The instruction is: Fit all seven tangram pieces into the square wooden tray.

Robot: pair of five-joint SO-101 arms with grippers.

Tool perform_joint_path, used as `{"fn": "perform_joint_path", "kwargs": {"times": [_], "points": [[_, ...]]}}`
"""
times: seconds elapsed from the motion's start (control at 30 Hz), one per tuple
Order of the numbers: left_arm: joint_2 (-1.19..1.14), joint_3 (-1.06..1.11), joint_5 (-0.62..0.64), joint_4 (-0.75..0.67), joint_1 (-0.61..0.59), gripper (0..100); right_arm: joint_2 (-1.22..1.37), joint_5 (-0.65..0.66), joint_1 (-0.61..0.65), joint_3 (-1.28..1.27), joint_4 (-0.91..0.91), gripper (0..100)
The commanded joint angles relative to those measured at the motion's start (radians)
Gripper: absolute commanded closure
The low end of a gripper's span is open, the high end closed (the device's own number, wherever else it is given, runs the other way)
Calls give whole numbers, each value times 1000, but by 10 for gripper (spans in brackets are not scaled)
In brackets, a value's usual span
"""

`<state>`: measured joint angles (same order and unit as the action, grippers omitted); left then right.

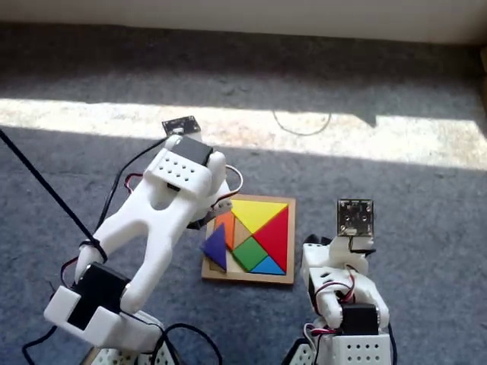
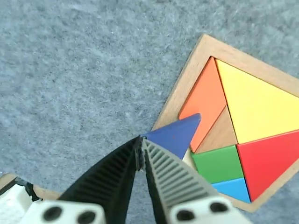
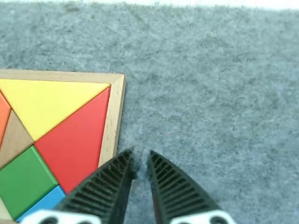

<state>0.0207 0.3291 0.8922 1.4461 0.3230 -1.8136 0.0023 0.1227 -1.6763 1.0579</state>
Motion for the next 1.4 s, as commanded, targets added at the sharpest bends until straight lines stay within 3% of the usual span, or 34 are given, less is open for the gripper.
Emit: {"fn": "perform_joint_path", "kwargs": {"times": [0.0,0.23,0.53,0.77,1.03,1.37], "points": [[35,27,-52,-28,-22,995,-12,-3,-13,-101,5,990],[44,286,-58,-288,5,995,-12,-3,-36,-101,1,990],[47,312,-49,-250,209,995,-12,-3,-36,-101,1,990],[76,314,-49,-233,213,995,-12,-3,-36,-101,1,990],[366,283,-49,-144,214,995,-12,-3,-36,-101,1,990],[254,320,-49,-408,216,995,-12,-5,-36,-101,1,990]]}}
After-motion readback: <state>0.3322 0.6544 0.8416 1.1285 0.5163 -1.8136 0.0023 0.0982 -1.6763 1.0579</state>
